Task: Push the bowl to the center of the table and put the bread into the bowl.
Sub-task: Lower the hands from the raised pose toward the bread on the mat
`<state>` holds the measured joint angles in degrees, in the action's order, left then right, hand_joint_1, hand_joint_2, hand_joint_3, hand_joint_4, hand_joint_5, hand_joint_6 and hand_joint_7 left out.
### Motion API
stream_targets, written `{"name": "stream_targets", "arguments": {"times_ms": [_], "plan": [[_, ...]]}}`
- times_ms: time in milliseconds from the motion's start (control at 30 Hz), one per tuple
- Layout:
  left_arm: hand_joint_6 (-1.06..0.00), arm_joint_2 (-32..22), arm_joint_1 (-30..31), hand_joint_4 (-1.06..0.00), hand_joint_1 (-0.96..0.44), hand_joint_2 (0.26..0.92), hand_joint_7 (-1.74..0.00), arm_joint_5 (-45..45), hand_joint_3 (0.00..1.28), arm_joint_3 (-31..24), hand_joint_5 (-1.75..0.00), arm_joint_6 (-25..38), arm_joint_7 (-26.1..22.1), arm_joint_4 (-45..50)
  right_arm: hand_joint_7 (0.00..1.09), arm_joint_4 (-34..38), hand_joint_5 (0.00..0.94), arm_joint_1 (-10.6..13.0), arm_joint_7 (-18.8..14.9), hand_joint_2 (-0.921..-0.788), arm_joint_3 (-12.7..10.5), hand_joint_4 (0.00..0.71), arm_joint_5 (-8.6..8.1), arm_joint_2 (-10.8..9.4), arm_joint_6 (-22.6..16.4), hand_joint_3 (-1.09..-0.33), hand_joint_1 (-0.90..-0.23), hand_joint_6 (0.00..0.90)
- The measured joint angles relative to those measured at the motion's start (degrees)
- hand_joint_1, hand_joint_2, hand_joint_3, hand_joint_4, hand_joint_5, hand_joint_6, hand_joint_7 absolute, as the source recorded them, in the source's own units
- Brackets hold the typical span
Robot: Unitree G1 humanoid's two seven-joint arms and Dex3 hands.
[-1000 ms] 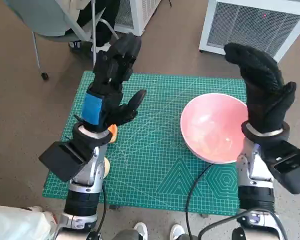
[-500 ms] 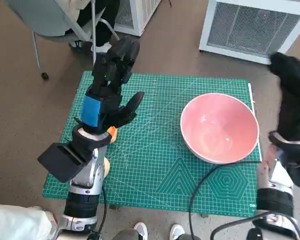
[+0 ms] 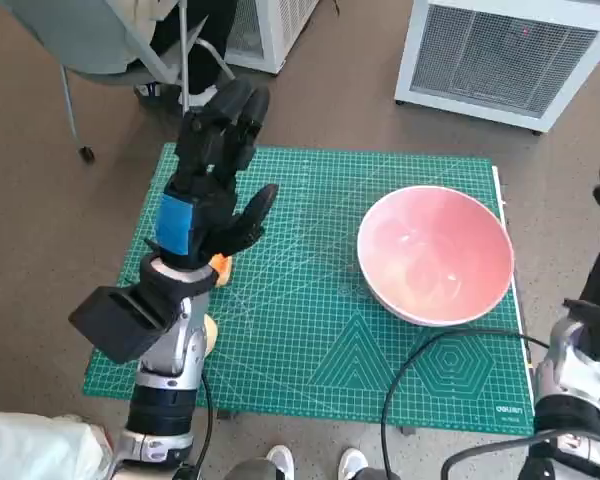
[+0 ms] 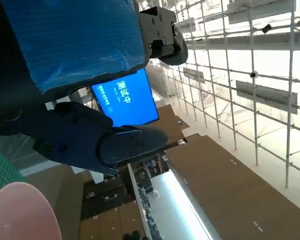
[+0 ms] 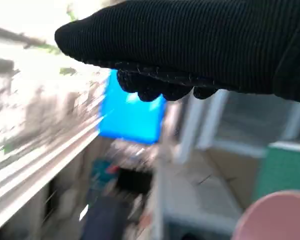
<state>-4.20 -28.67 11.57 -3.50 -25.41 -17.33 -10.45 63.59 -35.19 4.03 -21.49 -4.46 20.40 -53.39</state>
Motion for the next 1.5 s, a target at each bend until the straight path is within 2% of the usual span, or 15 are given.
{"name": "stream_targets", "arguments": {"times_ms": [167,333,500,633,967,1167,1367,1500], "plan": [[0.00,0.02,0.00,-0.20,-0.38,0.921,-0.57,0.06,0.46,-0.09,0.00,0.00,-0.06,-0.02,0.33,4.36,0.001,0.16,1.07,-0.921,0.66,0.338,0.28,-0.77,1.34,-0.873,-0.543,0.205],[0.00,0.00,0.02,-0.20,-0.37,0.921,-0.58,0.11,0.46,-0.49,0.00,0.00,-0.08,-0.02,0.32,7.46,0.001,0.15,-1.24,-0.921,0.39,0.338,-0.99,-2.30,5.39,-0.888,-0.522,0.211],[0.00,-0.04,0.16,-0.20,-0.35,0.921,-0.59,0.11,0.46,-0.79,0.00,0.00,-0.09,-0.01,0.31,9.24,0.001,0.02,-2.45,-0.921,0.36,0.338,-1.98,-4.48,9.52,-0.887,-0.536,0.225],[0.00,-0.09,0.40,-0.20,-0.35,0.921,-0.59,0.10,0.46,-0.92,0.00,0.00,-0.09,0.00,0.31,10.01,0.002,-0.47,-2.74,-0.921,0.60,0.340,-2.04,-5.95,12.07,-0.884,-0.541,0.241],[0.00,-0.57,1.62,-0.20,-0.36,0.921,-0.60,0.10,0.46,-1.45,0.00,-0.13,-0.24,0.50,0.30,10.82,0.002,-3.59,-2.70,-0.921,2.44,0.342,-1.49,-8.25,16.34,-0.896,-0.548,0.254],[0.00,-1.16,2.45,-0.21,-0.36,0.921,-0.60,0.10,0.45,-1.99,-0.01,-0.31,-0.28,0.78,0.30,10.98,0.002,-5.57,-3.22,-0.921,2.49,0.343,-1.67,-9.88,18.63,-0.909,-0.550,0.258],[-0.01,-1.96,3.52,-0.21,-0.36,0.921,-0.59,0.10,0.44,-2.30,-0.01,-0.32,-0.24,1.91,0.30,10.99,0.008,-7.10,-3.32,-0.921,3.04,0.357,-1.66,-11.93,19.14,-0.923,-0.570,0.267],[-0.01,-2.17,4.14,-0.21,-0.36,0.921,-0.59,0.10,0.44,-2.58,-0.01,-0.32,-0.10,2.57,0.30,10.99,0.010,-7.97,-3.28,-0.921,3.98,0.363,-0.92,-13.11,19.18,-0.932,-0.579,0.265]]}}
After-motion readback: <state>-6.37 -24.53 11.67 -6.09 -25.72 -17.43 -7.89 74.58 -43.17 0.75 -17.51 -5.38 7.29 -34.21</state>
